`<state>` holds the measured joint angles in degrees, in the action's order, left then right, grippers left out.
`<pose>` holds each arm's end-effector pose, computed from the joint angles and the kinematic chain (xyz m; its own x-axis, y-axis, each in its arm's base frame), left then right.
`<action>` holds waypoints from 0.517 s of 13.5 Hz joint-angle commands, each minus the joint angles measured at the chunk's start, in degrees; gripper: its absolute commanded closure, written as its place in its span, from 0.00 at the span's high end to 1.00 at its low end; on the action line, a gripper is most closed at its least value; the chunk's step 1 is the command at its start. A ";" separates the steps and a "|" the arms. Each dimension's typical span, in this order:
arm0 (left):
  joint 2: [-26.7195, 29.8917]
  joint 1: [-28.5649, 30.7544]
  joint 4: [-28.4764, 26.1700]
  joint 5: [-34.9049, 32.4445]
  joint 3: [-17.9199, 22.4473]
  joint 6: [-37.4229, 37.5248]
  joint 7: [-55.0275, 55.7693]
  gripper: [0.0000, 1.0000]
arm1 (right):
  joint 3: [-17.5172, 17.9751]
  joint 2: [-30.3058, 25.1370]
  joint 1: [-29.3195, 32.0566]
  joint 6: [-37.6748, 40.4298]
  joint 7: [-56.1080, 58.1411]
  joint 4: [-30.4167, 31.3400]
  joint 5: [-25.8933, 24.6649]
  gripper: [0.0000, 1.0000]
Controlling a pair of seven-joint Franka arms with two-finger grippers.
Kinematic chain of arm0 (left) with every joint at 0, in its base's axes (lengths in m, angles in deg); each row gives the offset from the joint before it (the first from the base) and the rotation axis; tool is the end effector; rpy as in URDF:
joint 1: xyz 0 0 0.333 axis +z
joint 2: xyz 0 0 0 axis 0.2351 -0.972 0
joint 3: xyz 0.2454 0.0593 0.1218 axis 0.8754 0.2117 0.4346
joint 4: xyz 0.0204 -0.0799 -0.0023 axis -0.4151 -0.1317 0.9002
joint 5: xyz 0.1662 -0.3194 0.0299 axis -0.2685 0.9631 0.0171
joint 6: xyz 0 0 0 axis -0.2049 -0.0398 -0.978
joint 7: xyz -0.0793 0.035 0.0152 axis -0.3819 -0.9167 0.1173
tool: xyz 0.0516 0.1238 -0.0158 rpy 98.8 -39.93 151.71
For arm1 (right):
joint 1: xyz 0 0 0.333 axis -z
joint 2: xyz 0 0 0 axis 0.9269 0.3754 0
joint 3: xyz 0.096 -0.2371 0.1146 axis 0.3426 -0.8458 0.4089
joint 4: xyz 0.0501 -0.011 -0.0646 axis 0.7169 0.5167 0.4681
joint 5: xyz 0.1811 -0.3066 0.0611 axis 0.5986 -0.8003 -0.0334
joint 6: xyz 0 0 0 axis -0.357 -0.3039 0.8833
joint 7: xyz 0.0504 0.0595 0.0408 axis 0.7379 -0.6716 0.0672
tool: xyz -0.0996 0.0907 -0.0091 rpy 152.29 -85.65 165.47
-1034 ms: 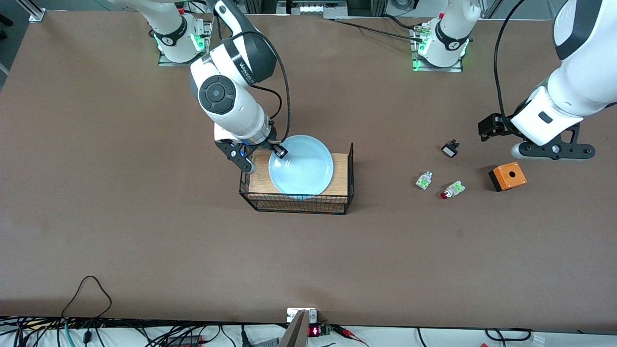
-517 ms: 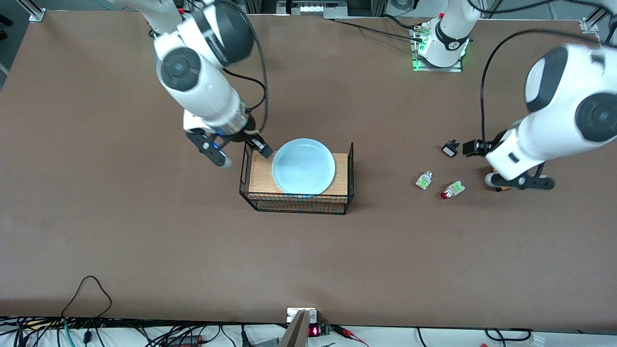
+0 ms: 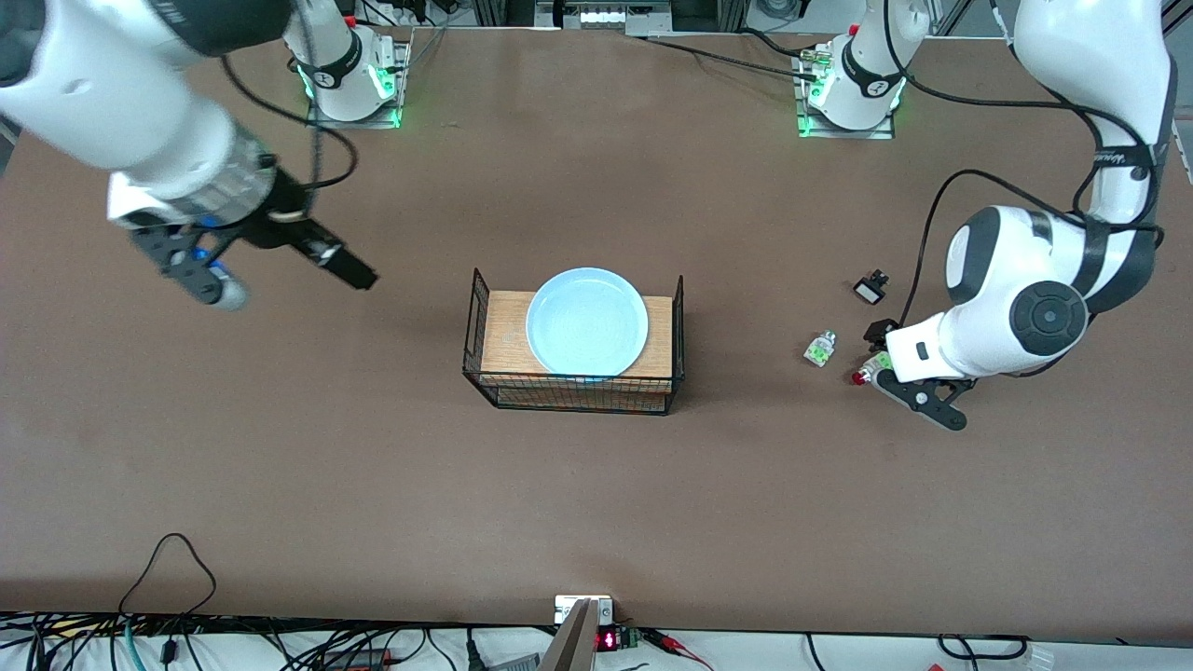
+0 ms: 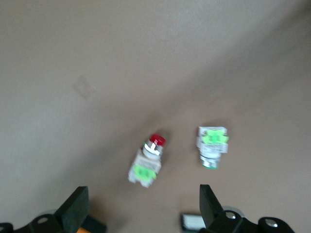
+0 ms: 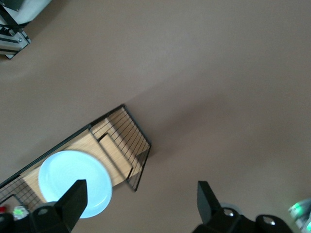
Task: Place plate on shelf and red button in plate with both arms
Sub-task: 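Release the plate and withdraw the right gripper while the left gripper reaches the switch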
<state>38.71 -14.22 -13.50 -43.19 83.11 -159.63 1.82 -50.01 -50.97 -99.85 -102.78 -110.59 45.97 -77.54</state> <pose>0.5933 -0.0511 0.2570 0.7932 -0.5967 -0.1216 -0.5985 -0.8007 0.0251 0.5627 0.1808 0.5344 0.8385 -0.5379 -0.0876 -0.5446 -0.8328 -0.0994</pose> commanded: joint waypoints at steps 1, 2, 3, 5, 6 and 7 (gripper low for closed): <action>0.92 2.46 -9.27 -1.20 -0.13 -12.54 -7.85 1.00 | -0.71 -0.04 5.41 2.47 14.93 0.41 -0.56 1.00; -0.04 2.55 -10.87 -1.20 -0.13 -15.11 -8.82 1.00 | -0.80 -0.04 7.79 2.56 20.04 1.11 -0.65 1.00; -1.53 2.64 -11.67 -1.20 -0.21 -16.01 -9.44 1.00 | -0.80 -0.04 9.73 2.56 25.05 1.73 -1.96 1.00; -2.24 2.55 -12.29 -1.29 -0.21 -16.55 -9.71 1.00 | -0.71 -0.04 12.02 1.95 34.45 3.40 -8.09 1.00; -3.46 2.47 -12.55 -1.21 -0.21 -16.81 -9.71 0.95 | -0.62 0.05 13.25 1.60 38.25 3.58 -9.95 1.00; -4.09 2.55 -12.55 -1.20 -0.21 -17.16 -9.80 0.89 | -0.53 0.14 14.39 1.16 40.28 4.02 -10.06 1.00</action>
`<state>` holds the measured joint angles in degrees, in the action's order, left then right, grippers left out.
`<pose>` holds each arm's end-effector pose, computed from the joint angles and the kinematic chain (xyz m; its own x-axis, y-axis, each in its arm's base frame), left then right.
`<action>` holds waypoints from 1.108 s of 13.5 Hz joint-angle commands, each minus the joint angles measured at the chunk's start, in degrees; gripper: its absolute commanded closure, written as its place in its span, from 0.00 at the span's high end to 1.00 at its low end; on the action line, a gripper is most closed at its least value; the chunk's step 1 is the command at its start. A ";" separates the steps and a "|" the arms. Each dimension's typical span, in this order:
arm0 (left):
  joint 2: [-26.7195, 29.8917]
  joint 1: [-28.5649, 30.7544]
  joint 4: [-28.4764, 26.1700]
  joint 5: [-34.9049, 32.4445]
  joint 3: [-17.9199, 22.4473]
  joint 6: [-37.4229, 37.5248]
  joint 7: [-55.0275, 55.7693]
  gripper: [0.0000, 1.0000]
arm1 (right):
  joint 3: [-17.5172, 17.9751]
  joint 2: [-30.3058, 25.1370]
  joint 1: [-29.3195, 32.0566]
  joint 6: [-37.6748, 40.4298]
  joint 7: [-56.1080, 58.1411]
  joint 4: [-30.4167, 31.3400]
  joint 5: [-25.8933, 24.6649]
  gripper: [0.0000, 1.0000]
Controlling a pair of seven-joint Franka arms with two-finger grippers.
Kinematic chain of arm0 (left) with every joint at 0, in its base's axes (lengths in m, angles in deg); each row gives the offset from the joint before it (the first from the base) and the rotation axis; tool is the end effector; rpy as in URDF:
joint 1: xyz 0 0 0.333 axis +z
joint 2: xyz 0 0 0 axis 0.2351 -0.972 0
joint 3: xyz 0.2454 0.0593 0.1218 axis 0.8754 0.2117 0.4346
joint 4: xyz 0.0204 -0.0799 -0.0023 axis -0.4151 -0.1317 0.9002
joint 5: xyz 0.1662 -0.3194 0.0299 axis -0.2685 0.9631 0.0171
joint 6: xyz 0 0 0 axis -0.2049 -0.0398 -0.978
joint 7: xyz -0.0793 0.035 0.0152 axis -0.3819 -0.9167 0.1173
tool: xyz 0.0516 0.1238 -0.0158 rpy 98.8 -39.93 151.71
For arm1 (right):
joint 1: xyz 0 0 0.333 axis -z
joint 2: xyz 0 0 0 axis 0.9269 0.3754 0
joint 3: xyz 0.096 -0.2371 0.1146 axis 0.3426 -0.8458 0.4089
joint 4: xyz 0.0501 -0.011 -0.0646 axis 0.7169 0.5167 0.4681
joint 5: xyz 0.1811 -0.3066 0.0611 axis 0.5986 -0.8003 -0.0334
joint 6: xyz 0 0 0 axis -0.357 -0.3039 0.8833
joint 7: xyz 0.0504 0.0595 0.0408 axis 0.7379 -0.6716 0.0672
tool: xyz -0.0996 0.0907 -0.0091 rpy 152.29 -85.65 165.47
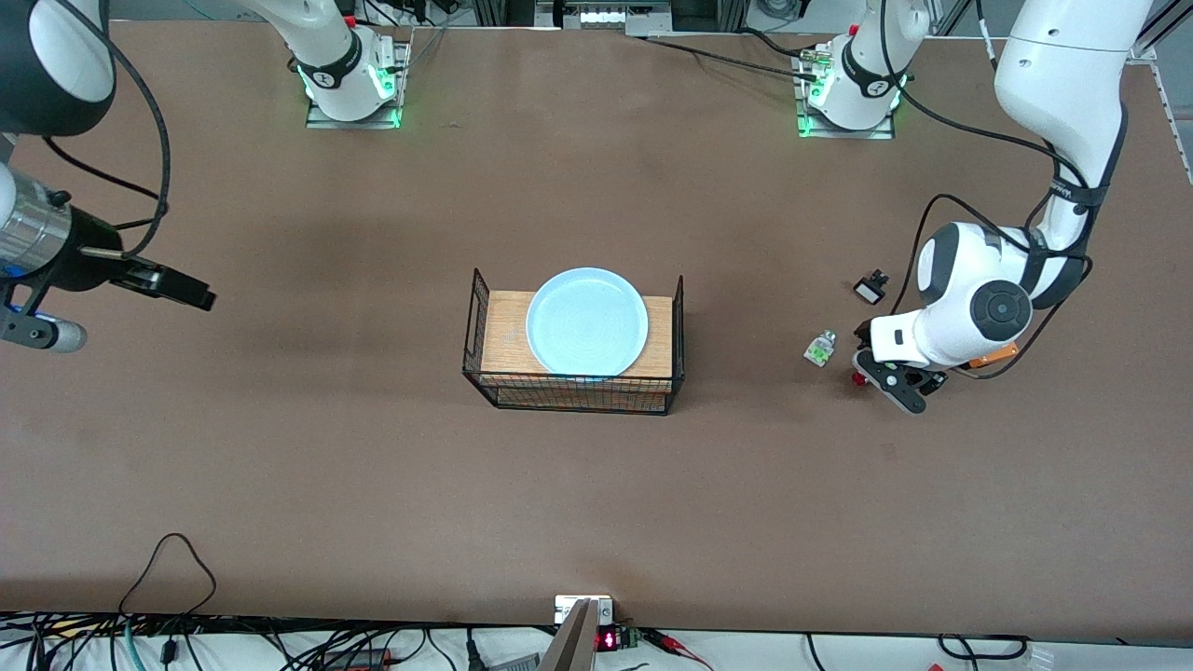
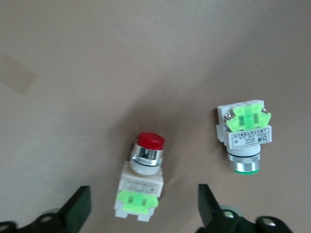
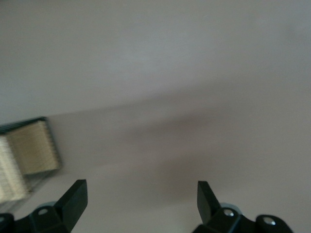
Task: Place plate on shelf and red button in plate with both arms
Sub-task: 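Grasp the red-capped button switch with the left gripper and lift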
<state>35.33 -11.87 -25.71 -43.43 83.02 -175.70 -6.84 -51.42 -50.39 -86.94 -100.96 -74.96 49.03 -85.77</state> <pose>0.5560 -0.0326 0.1629 0.7092 -0.6984 -0.0962 -0.6969 -0.7152 0.0542 0.5832 0.0170 0.5028 0.9757 -0.2056 -0.0756 -0.2034 -0.9785 0.0353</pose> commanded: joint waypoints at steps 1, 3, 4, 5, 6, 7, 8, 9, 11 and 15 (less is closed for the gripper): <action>-0.79 0.21 -0.34 -1.05 -0.13 -1.78 -1.15 0.86 | 1.13 -0.44 2.71 -1.45 5.63 1.57 -1.83 1.00; -1.67 0.30 -0.08 -0.97 -0.04 -3.18 -3.33 0.81 | 3.14 -0.53 6.31 -3.90 8.35 3.23 -1.74 1.00; -1.93 0.56 -0.08 -0.97 -0.04 -4.15 -4.74 0.79 | 6.29 -0.53 10.07 -5.13 9.67 4.02 -1.57 1.00; -2.29 0.74 0.09 -0.97 -0.04 -4.25 -5.71 0.63 | 8.93 -0.53 13.50 -6.28 10.47 4.73 -1.39 1.00; -2.20 0.65 0.09 -0.97 -0.04 -4.16 -5.72 0.46 | 9.39 -0.62 14.84 -7.94 11.87 5.78 -1.21 1.00; -2.11 0.65 0.27 -0.97 -0.04 -3.90 -5.72 0.37 | 9.40 -0.88 14.94 -9.26 13.71 7.10 -1.04 1.00; -2.11 0.56 0.36 -0.97 0.05 -3.72 -5.72 0.26 | 9.22 -1.66 15.03 -9.80 14.94 8.33 -0.78 1.00; -1.76 0.04 0.45 -0.97 0.14 -3.55 -5.72 0.18 | 8.96 -2.54 14.94 -9.02 15.22 8.43 -0.69 1.00; 0.25 -0.75 2.89 -0.97 -0.48 1.77 -5.63 0.15 | 9.22 -5.09 14.51 -3.69 14.35 8.34 -0.69 1.00; 2.54 -7.33 19.04 -0.70 -0.57 26.10 2.33 0.15 | 9.57 -5.10 13.80 -3.30 12.58 8.51 -0.77 1.00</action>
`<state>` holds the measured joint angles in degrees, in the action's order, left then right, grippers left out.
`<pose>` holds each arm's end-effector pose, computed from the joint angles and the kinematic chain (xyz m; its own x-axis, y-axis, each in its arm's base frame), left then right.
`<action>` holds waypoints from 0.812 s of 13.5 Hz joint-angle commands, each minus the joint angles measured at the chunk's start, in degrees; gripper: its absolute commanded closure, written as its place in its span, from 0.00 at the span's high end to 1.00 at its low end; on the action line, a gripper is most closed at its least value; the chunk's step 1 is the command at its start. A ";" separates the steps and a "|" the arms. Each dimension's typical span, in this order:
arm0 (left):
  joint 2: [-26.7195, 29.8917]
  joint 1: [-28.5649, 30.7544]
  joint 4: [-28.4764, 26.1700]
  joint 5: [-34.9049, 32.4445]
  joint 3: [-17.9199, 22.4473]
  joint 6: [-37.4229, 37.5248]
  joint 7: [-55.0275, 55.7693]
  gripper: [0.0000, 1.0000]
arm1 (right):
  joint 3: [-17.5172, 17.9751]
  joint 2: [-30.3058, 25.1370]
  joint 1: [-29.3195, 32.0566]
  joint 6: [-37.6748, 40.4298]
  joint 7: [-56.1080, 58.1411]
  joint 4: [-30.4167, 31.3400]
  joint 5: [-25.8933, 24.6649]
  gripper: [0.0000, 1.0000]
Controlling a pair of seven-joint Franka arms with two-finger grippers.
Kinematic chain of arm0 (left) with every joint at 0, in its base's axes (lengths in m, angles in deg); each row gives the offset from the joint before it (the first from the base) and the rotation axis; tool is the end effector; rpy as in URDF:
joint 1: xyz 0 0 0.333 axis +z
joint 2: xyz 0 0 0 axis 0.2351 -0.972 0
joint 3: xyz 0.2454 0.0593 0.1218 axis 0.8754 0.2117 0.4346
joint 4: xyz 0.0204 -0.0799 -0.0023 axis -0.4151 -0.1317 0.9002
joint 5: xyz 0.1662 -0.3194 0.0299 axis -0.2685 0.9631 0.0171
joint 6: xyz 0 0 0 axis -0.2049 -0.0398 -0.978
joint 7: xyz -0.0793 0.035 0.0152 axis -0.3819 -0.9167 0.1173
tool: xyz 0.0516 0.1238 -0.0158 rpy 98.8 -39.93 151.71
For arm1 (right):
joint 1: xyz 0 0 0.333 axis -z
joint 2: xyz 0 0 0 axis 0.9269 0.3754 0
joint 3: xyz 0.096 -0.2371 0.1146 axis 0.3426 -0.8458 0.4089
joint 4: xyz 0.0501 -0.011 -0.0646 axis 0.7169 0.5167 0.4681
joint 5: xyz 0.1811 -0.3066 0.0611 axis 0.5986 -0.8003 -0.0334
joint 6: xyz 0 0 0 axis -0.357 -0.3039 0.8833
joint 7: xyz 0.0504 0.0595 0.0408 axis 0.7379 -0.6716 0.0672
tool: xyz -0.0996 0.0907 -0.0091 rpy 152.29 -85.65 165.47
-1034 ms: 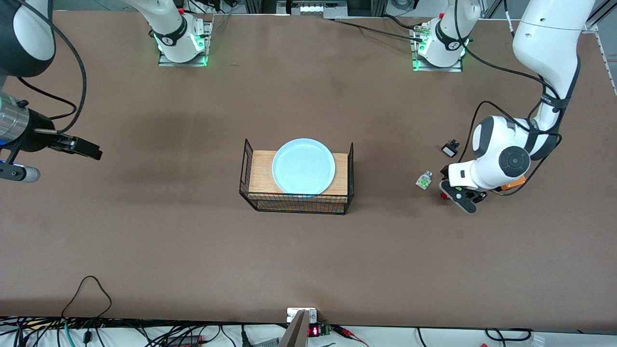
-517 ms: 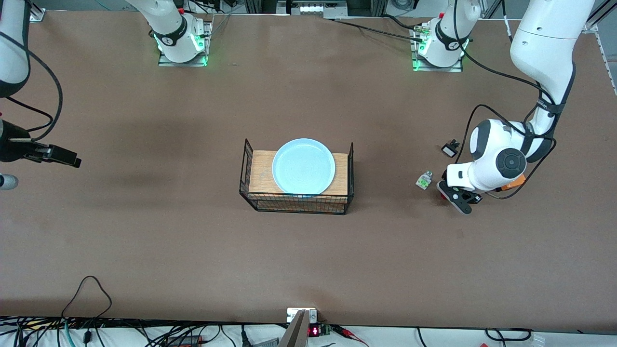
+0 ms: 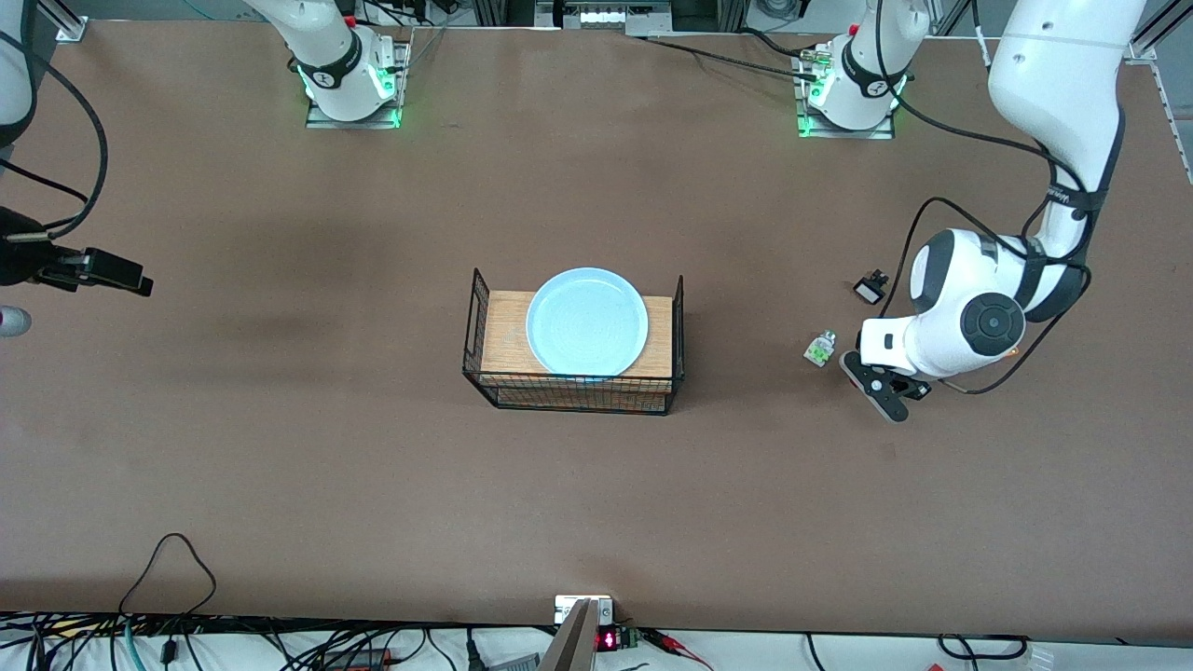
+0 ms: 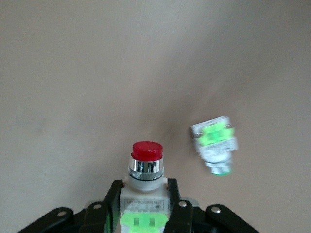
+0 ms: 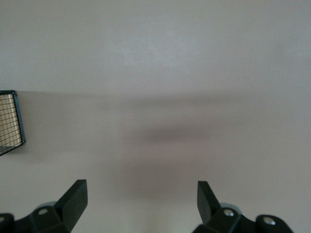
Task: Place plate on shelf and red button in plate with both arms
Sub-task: 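Grasp the red-capped button switch with the left gripper and lift, then carry the red button onto the plate with the left gripper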
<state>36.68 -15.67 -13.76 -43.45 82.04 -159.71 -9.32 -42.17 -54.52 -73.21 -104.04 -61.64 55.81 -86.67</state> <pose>0.5864 -0.0761 0.2348 0.6238 -0.7696 -0.1363 -0.7675 -0.6361 0.0794 0.5685 -0.0444 0.4909 0.9946 -0.0599 -0.0852 -0.0620 -0.9978 -0.0225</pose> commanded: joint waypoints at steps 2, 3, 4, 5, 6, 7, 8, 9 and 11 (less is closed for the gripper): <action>1.45 -8.18 14.90 0.11 0.16 18.05 13.08 0.15 | 2.42 -0.98 1.73 -1.44 -1.35 1.74 0.13 1.00; 1.45 -9.60 18.25 0.55 -0.98 22.00 17.12 0.15 | 2.43 -0.89 1.66 -1.27 -3.18 1.57 0.13 1.00; 1.45 -10.05 21.68 3.60 -2.64 26.48 21.95 0.14 | 2.43 -1.06 1.48 -0.58 -4.16 1.39 0.13 1.00; 1.45 -10.14 24.85 5.98 -5.01 28.17 25.56 0.14 | 2.43 -1.59 1.48 -0.48 -3.64 1.65 -0.22 1.00; 1.37 -10.58 26.88 7.05 -7.73 28.45 29.69 0.14 | 2.43 -2.29 1.48 -1.09 -3.29 2.96 -0.48 1.00; 1.37 -11.36 27.68 7.14 -10.10 28.37 34.51 0.14 | 2.43 -3.95 1.48 -2.75 -3.20 5.58 -0.83 1.00; 0.93 -12.59 28.82 7.06 -11.95 28.02 40.74 0.14 | 2.43 -6.75 1.39 -6.51 -2.85 10.31 -1.10 1.00; -0.73 -14.95 31.27 7.06 -12.41 27.93 46.89 0.14 | 2.52 -8.34 1.30 -8.63 -2.50 12.96 -1.10 1.00; -5.64 -20.14 37.16 6.79 -12.06 27.06 53.70 0.14 | 2.43 -8.36 1.48 -7.00 -2.32 11.59 -1.10 1.00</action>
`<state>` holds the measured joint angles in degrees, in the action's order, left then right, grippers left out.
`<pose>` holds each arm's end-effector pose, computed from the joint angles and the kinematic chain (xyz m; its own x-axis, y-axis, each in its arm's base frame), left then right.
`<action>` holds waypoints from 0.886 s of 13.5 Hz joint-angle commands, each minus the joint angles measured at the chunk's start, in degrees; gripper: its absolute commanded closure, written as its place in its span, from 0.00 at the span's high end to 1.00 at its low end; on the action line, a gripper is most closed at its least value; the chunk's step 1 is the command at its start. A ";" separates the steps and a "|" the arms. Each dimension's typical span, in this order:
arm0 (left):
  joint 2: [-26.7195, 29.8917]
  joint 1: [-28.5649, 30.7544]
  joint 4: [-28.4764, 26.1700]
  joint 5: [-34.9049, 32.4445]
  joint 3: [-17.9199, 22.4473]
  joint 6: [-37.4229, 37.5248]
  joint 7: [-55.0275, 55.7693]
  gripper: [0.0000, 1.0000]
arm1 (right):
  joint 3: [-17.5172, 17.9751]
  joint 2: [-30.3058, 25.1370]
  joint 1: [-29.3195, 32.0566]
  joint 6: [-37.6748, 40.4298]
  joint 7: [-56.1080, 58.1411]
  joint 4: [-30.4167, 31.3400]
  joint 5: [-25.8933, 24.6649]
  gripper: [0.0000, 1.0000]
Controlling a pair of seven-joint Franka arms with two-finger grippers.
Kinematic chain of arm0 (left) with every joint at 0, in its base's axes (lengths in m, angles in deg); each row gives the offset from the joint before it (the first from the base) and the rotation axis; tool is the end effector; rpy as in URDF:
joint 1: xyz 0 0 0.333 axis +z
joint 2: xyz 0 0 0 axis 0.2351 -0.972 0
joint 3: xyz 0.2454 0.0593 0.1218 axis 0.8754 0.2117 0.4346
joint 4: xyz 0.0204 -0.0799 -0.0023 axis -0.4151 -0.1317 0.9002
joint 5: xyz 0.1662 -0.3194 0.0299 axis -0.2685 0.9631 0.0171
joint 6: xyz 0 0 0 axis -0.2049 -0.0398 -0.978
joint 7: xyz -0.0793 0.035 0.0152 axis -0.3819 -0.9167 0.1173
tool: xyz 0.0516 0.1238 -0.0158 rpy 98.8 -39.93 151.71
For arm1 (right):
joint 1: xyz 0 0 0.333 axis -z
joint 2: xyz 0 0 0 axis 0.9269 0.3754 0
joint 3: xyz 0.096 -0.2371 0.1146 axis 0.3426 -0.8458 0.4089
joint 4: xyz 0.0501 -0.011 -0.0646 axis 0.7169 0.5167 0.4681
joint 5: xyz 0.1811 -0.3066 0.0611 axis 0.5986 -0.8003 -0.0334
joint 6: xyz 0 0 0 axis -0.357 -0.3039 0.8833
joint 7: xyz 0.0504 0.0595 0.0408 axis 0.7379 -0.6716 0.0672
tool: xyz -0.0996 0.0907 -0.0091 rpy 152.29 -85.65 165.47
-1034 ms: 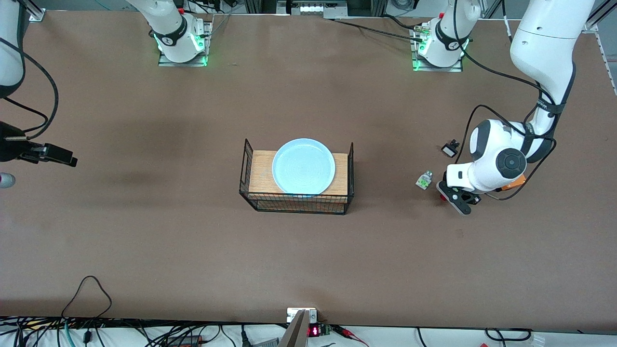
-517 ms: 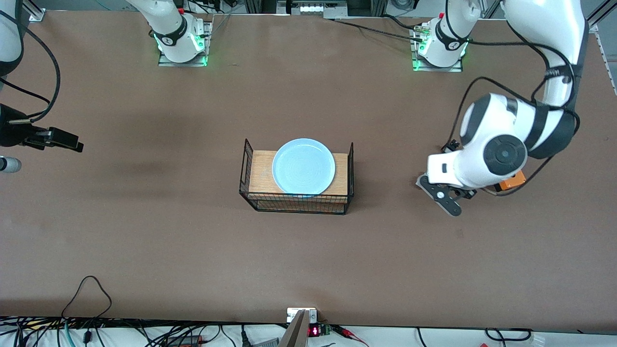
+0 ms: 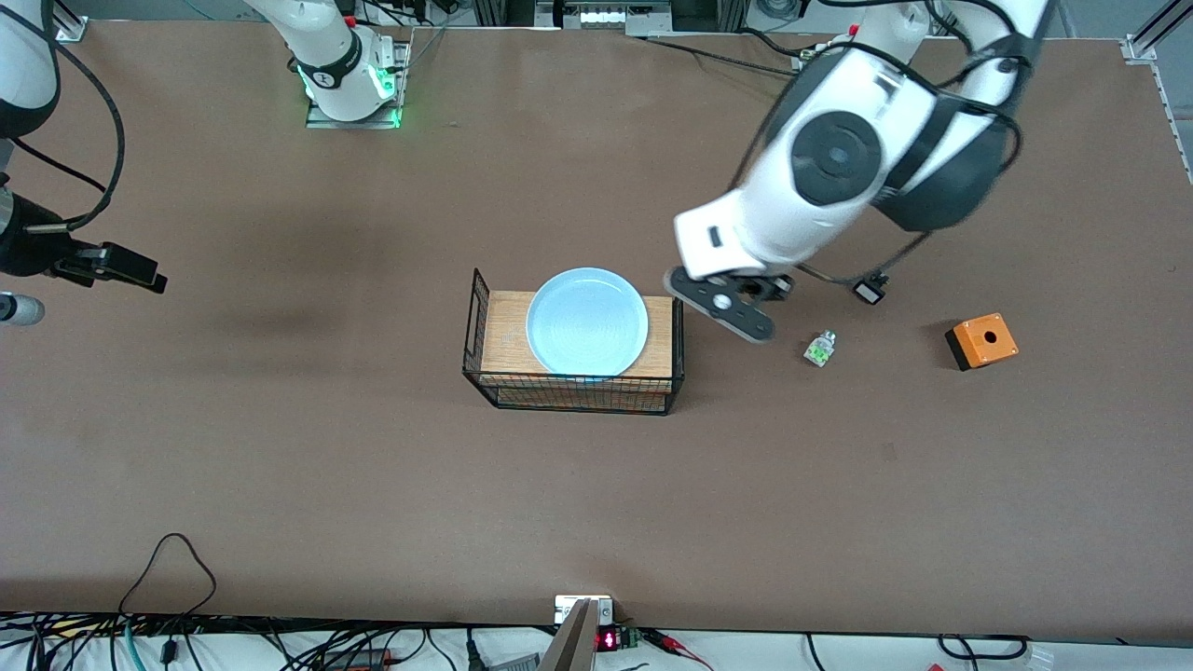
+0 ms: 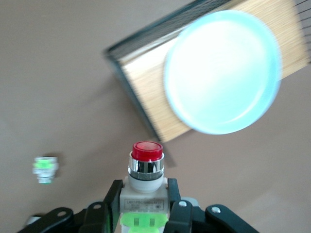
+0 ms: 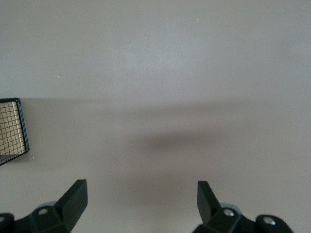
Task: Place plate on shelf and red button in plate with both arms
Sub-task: 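Carry the red button onto the plate with the left gripper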
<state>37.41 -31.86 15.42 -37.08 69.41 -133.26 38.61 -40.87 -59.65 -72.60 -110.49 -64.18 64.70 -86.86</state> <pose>0.5250 -0.3540 0.4356 0.8826 -0.4596 -0.0987 -0.4441 -0.8841 0.1453 0.5536 -0.0421 0.4811 0.9943 -0.0985 -0.0415 -0.1000 -0.9944 -0.0345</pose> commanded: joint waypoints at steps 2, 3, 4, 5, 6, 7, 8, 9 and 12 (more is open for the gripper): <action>-10.41 -7.12 9.33 0.42 0.48 -6.14 10.60 0.14 | 1.04 -3.23 0.87 1.74 -0.04 1.46 -0.91 1.00; -12.52 -8.62 9.50 0.42 0.57 -10.35 11.93 0.14 | 1.04 -3.23 0.87 2.01 -0.48 1.28 -0.91 1.00; -13.94 -9.15 9.24 0.42 0.57 -14.40 14.03 0.14 | 1.04 -3.23 0.87 1.93 -0.65 1.11 -0.91 1.00; -14.99 -10.20 8.98 0.25 0.66 -16.96 16.31 0.14 | 1.04 -3.23 0.78 1.93 -0.83 1.02 -0.91 1.00; -15.87 -11.00 8.80 -0.01 0.75 -18.38 17.55 0.14 | 1.13 -3.23 0.87 2.01 -0.83 1.02 -0.91 1.00; -16.32 -11.01 8.71 -0.28 0.83 -18.65 17.65 0.14 | 1.13 -3.23 0.87 2.01 -0.66 0.93 -0.91 1.00; -16.32 -10.66 8.62 -0.28 0.83 -18.66 17.65 0.14 | 1.22 -2.88 0.78 2.10 -0.39 0.50 -0.91 1.00; -16.41 -10.48 8.54 -0.28 0.92 -18.66 17.65 0.16 | 1.30 -2.70 0.78 2.01 -0.57 0.32 -0.82 1.00; -15.89 -10.13 7.22 -0.19 0.92 -18.22 18.00 1.00 | 1.30 -2.70 0.78 2.10 -0.74 0.32 -0.82 1.00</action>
<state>21.34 -41.97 21.60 -37.09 70.18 -152.82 55.80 -40.53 -62.08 -72.58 -109.11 -64.22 65.43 -86.90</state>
